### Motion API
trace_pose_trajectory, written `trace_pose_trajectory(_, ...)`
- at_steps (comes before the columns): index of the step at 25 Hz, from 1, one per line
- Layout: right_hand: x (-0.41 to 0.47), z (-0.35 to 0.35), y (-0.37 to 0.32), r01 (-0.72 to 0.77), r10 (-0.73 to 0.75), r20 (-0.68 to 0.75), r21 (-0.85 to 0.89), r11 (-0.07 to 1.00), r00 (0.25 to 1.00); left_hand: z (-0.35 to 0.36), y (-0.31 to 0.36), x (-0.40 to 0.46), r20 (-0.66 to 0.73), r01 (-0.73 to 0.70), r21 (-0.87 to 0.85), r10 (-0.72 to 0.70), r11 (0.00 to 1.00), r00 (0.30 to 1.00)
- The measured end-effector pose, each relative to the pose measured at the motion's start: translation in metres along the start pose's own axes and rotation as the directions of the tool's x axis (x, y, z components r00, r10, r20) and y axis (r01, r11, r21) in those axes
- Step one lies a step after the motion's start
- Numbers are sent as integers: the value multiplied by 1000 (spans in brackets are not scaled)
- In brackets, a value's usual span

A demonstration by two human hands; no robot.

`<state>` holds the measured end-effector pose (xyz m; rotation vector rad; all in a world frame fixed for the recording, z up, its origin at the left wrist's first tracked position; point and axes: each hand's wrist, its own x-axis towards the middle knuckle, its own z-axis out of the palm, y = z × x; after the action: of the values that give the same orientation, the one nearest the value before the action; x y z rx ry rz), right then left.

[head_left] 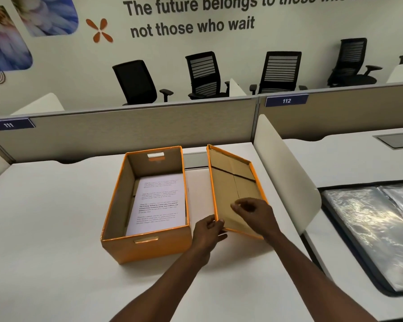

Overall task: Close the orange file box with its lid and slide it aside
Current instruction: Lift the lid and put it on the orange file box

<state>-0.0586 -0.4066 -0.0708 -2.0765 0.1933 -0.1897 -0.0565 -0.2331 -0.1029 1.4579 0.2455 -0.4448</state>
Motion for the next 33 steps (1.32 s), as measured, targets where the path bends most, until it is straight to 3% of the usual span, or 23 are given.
trace_pose_trajectory(4,38,15,-47,-41,33,-78,-108,993,996,20,15,-30,-39,-100,11,101,995,994)
trace_pose_trajectory(10,26,18,-85,37,-104,-276,-239,970,956,22,17,-75,-67,-299,150,312,942,948)
trace_pose_trajectory(13,10,7,-96,116,-140,-359,-88,989,923,25,29,-93,-75,-415,282,452,865,889)
trace_pose_trajectory(16,-11,-17,-116,249,-180,-428,111,962,886,20,45,-110,-9,-524,285,548,803,836)
trace_pose_trajectory(18,-29,-39,-132,305,-195,-424,208,929,884,9,54,-115,72,-564,290,570,773,818)
trace_pose_trajectory(21,-58,-73,-155,346,-200,-374,375,860,905,-16,71,-106,45,-550,333,570,766,820)
trace_pose_trajectory(25,-82,-90,-183,307,-176,-272,582,753,946,-57,106,-81,71,-384,237,379,892,923)
trace_pose_trajectory(29,-75,-67,-192,196,-144,-133,650,734,981,-117,129,-74,128,-364,3,360,931,924)
trace_pose_trajectory(33,-59,-15,-197,179,-127,-127,642,745,984,-180,133,-88,-8,-417,5,417,909,909)
